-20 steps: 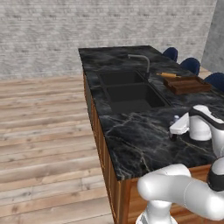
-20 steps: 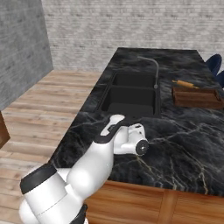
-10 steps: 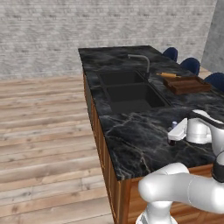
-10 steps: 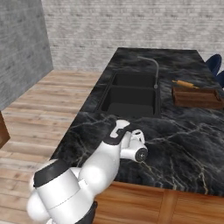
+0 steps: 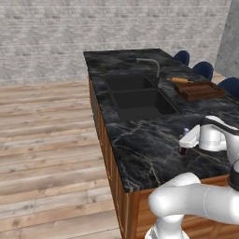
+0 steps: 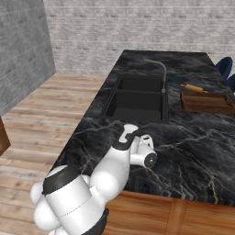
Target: Move the condiment bottle and syrup bottle from the cabinet to the dining counter.
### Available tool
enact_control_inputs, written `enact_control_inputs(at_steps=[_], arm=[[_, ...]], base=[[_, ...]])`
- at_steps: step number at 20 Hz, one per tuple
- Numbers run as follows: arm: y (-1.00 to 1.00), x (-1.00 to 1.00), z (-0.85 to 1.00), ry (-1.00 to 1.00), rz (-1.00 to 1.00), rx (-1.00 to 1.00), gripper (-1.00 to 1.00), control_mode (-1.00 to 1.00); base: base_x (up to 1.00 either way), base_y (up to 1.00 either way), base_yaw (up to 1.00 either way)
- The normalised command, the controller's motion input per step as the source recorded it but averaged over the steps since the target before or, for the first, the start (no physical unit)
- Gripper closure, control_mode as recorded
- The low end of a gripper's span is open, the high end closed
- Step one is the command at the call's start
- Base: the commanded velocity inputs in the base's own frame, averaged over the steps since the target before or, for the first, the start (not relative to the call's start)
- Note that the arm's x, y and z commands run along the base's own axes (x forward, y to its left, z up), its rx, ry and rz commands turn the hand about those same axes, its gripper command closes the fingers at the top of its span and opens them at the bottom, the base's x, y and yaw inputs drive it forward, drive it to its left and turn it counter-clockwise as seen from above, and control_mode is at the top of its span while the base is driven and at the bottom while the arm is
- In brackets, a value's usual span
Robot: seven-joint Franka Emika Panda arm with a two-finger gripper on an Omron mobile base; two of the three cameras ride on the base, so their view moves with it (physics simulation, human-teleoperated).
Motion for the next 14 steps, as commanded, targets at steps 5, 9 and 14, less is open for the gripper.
enact_control_inputs(at_steps=[5, 9, 14], arm=[[0.0, 0.0, -0.06, 0.0, 0.0, 0.0, 1.0, -1.0], [0.0, 0.0, -0.23, 0.0, 0.0, 0.0, -1.0, -1.0], [0.0, 0.0, -0.24, 0.0, 0.0, 0.0, -1.0, -1.0]], base=[[0.0, 0.0, 0.0], [0.0, 0.0, 0.0], [0.0, 0.0, 0.0]])
